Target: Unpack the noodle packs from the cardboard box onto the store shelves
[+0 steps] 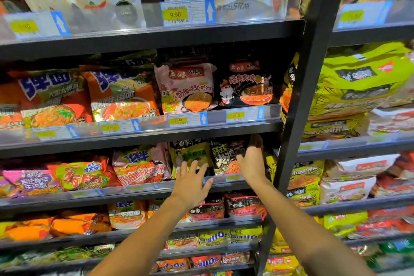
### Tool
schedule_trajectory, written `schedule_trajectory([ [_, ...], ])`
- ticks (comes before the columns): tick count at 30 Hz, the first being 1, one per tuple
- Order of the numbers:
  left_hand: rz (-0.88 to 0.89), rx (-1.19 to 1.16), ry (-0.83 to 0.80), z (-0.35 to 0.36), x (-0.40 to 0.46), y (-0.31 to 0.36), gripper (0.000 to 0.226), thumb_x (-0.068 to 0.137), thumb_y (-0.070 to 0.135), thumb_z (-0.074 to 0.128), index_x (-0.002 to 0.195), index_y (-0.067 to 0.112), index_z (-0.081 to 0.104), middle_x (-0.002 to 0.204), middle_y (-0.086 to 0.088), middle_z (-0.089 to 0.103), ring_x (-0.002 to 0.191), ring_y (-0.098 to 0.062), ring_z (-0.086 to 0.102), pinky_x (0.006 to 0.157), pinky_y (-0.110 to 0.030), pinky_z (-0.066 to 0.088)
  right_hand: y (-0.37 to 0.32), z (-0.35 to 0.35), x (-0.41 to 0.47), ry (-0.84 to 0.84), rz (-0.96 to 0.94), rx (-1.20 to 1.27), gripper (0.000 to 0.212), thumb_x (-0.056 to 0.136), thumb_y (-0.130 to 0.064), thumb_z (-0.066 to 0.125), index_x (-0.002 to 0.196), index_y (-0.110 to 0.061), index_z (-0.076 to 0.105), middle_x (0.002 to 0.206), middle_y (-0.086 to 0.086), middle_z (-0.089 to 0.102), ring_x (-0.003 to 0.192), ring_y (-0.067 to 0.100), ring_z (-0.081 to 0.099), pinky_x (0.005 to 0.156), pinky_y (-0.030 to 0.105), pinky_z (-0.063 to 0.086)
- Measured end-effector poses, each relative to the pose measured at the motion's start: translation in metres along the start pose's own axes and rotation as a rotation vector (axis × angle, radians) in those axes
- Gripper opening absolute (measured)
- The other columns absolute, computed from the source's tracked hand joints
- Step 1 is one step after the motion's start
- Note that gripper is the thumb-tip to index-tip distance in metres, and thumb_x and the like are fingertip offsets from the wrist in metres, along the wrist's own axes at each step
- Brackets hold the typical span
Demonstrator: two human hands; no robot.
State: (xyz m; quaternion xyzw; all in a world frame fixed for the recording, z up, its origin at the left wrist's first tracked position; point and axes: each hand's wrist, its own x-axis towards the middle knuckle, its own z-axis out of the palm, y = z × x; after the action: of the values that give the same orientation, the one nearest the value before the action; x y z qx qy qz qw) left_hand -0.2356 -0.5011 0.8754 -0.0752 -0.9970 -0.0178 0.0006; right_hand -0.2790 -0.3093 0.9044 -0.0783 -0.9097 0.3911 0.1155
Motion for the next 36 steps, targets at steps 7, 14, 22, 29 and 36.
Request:
schedule_trajectory([
  [7,-0.014,0.061,0.04,0.004,-0.001,-0.006,0.061,0.1,0.059,0.022,0.154,0.031,0.022,0.155,-0.01,0.019,0.141,-0.042,0.013,0.117,-0.054,0.017,0.033,0.019,-0.036,-0.003,-0.687,-0.255,0.028,0.097,-0.038,0.055,0.119,-0.027,0.068,0.133,-0.003,0.051,0.128,0.022,0.042,0.102,0.038,0.044],
  [14,-0.043,0.113,0.02,0.008,0.005,-0.008,0.06,0.098,0.063,0.021,0.152,0.037,0.027,0.155,-0.01,0.018,0.14,-0.044,0.013,0.116,-0.055,0.021,0.038,0.019,-0.041,-0.272,-0.477,-0.555,0.055,0.1,-0.065,0.021,0.142,-0.043,0.049,0.165,-0.004,0.019,0.151,0.038,0.009,0.12,0.055,0.016],
  [22,-0.064,0.133,-0.017,0.008,0.011,-0.007,0.065,0.096,0.068,0.017,0.152,0.037,0.028,0.153,-0.013,0.02,0.137,-0.044,0.018,0.114,-0.053,0.026,0.03,0.01,-0.001,-0.353,-0.328,-0.634,0.063,0.099,-0.065,0.024,0.147,-0.028,0.043,0.138,0.016,0.049,0.127,0.042,0.042,0.103,0.048,0.04],
  [29,-0.072,0.173,-0.002,0.003,0.009,-0.007,0.083,0.086,0.074,-0.001,0.151,0.036,0.031,0.147,-0.013,0.026,0.132,-0.041,0.023,0.112,-0.051,0.027,0.025,0.009,-0.002,-0.316,-0.332,-0.571,0.061,0.1,-0.063,0.027,0.143,-0.028,0.05,0.131,0.016,0.052,0.124,0.036,0.04,0.102,0.045,0.039],
  [36,-0.066,0.158,-0.057,0.007,0.01,-0.008,0.072,0.095,0.068,0.011,0.153,0.03,0.029,0.154,-0.014,0.021,0.136,-0.039,0.024,0.116,-0.049,0.023,0.027,0.011,-0.006,-0.342,-0.327,-0.564,0.059,0.099,-0.065,0.027,0.142,-0.033,0.051,0.136,0.011,0.046,0.132,0.038,0.033,0.101,0.048,0.043],
])
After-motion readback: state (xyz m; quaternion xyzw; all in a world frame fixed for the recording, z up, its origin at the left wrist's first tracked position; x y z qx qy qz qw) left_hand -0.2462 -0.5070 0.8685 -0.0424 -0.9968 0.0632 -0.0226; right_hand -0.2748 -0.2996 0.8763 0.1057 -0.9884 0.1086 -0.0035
